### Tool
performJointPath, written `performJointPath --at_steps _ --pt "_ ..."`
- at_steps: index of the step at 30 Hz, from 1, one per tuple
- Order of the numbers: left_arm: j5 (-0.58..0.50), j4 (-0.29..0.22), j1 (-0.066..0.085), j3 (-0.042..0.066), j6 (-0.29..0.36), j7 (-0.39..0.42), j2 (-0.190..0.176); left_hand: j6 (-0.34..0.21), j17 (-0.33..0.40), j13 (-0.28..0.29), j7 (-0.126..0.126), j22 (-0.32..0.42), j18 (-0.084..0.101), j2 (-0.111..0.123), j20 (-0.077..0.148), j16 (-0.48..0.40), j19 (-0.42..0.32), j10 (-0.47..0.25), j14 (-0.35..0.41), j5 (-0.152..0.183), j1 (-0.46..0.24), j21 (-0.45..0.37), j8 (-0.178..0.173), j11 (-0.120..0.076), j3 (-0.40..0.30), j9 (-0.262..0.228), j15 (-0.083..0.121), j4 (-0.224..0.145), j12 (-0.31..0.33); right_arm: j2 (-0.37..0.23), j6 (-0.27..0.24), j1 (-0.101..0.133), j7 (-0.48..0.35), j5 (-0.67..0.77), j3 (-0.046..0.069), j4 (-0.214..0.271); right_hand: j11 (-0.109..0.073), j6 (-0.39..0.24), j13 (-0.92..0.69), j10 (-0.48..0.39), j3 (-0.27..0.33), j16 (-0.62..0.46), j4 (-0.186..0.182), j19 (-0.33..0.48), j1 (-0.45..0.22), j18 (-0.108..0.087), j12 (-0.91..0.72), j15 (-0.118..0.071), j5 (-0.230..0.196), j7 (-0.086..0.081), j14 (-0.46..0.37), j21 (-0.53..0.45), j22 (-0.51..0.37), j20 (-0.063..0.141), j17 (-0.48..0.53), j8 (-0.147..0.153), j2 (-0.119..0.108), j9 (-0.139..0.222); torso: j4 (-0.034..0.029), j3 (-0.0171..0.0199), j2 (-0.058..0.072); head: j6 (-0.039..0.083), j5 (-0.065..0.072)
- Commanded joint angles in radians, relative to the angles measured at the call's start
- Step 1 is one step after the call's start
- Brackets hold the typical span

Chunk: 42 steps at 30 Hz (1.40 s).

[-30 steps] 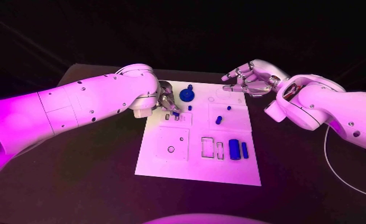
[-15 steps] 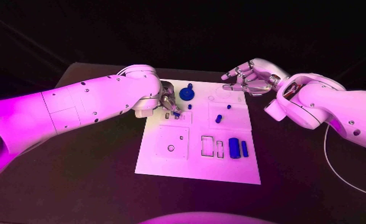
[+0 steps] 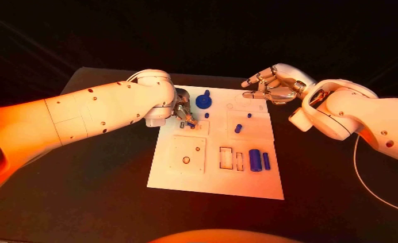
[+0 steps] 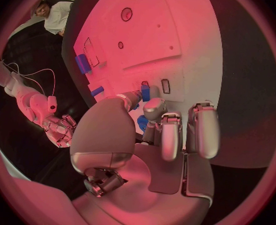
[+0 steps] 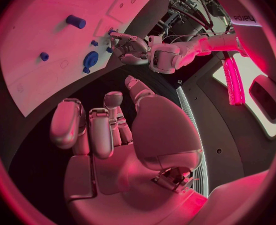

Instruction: Assemble the parts on the task board

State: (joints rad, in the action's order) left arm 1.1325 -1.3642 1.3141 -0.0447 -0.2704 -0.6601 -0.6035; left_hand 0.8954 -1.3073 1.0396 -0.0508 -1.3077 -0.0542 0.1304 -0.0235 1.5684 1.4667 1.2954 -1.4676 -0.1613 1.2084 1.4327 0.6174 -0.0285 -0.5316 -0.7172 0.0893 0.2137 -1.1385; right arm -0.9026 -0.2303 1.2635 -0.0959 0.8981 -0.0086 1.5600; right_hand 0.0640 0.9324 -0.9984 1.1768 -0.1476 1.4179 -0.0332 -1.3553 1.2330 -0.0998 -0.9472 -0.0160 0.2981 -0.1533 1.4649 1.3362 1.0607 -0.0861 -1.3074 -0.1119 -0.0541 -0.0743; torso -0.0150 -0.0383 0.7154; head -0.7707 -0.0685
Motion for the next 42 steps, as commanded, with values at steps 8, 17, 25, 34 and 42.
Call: performJointPath --at_steps 8,17,25,34,42 --pt "0.021 -0.015 -0.011 -0.005 -0.054 -0.007 -0.010 0.002 -0.263 0.003 0.007 -0.040 0.007 -0.003 0.005 0.002 0.028 0.010 -0.103 -0.017 -0.010 -0.007 0.009 -0.001 -0.186 -0.007 0.001 -0.182 -0.007 0.001 0.028 -0.001 -0.007 0.000 0.000 -0.002 -0.001 0.000 0.004 -0.003 0.004 -0.003 -0.001 0.006 -0.006 0.001 0.001 0.000 0.004 0.001 0.053 -0.007 -0.005 -0.001 0.001 -0.004 -0.001 0.001 0.0000 -0.0002 0.000 -0.007 -0.002" --pt "0.016 -0.014 -0.011 -0.005 -0.052 -0.007 -0.006 0.003 -0.263 0.004 0.008 -0.041 0.007 -0.002 0.005 0.002 0.028 0.012 -0.103 -0.018 -0.019 -0.007 0.010 -0.002 -0.187 -0.009 0.001 -0.181 -0.008 0.002 0.032 -0.001 -0.006 0.001 0.000 -0.002 -0.001 -0.001 0.006 -0.005 0.005 -0.002 -0.003 0.006 -0.007 0.001 0.002 0.000 0.006 0.001 0.054 -0.007 -0.006 -0.001 -0.001 -0.004 0.001 0.001 -0.0004 0.0002 0.000 -0.007 -0.005" --pt "0.007 0.000 -0.011 -0.005 -0.049 -0.007 0.003 0.014 -0.263 0.011 0.013 -0.045 0.008 -0.017 0.006 0.002 0.030 0.019 -0.103 -0.018 -0.065 -0.005 0.015 -0.005 -0.182 -0.015 0.003 -0.159 -0.015 0.002 0.032 -0.001 -0.005 0.002 0.000 -0.002 -0.001 -0.001 0.006 -0.005 0.006 -0.003 -0.005 0.006 -0.008 0.001 0.002 0.000 0.007 0.001 0.053 -0.007 -0.007 -0.001 -0.001 -0.004 0.002 0.001 0.0000 0.0009 0.000 -0.007 -0.005" --pt "0.001 0.045 -0.011 -0.005 -0.081 -0.010 0.033 0.033 -0.263 0.012 0.019 -0.045 0.008 -0.032 0.009 0.002 0.031 0.020 -0.103 -0.013 -0.171 -0.007 0.010 -0.009 -0.114 -0.015 0.006 -0.087 -0.018 0.002 0.020 -0.001 -0.005 0.000 0.000 0.000 -0.001 -0.001 0.005 -0.004 0.007 -0.003 -0.007 0.006 -0.005 0.001 -0.002 0.000 0.014 0.001 0.054 -0.007 -0.006 -0.001 -0.001 -0.005 0.008 0.001 0.0004 0.0008 0.001 -0.008 -0.005" --pt "0.000 0.064 -0.013 -0.006 -0.094 -0.011 0.047 0.040 -0.263 0.015 0.021 -0.047 0.008 -0.041 0.011 0.002 0.032 0.021 -0.103 -0.014 -0.195 -0.007 0.005 -0.010 -0.091 -0.013 0.008 -0.070 -0.021 0.002 0.021 -0.001 -0.004 -0.005 0.000 -0.001 -0.001 -0.001 0.005 -0.004 0.007 -0.003 -0.007 0.006 -0.005 0.001 -0.002 0.000 0.014 0.001 0.054 -0.007 -0.006 -0.001 -0.001 -0.005 0.008 0.001 -0.0003 0.0011 0.001 -0.012 -0.005"
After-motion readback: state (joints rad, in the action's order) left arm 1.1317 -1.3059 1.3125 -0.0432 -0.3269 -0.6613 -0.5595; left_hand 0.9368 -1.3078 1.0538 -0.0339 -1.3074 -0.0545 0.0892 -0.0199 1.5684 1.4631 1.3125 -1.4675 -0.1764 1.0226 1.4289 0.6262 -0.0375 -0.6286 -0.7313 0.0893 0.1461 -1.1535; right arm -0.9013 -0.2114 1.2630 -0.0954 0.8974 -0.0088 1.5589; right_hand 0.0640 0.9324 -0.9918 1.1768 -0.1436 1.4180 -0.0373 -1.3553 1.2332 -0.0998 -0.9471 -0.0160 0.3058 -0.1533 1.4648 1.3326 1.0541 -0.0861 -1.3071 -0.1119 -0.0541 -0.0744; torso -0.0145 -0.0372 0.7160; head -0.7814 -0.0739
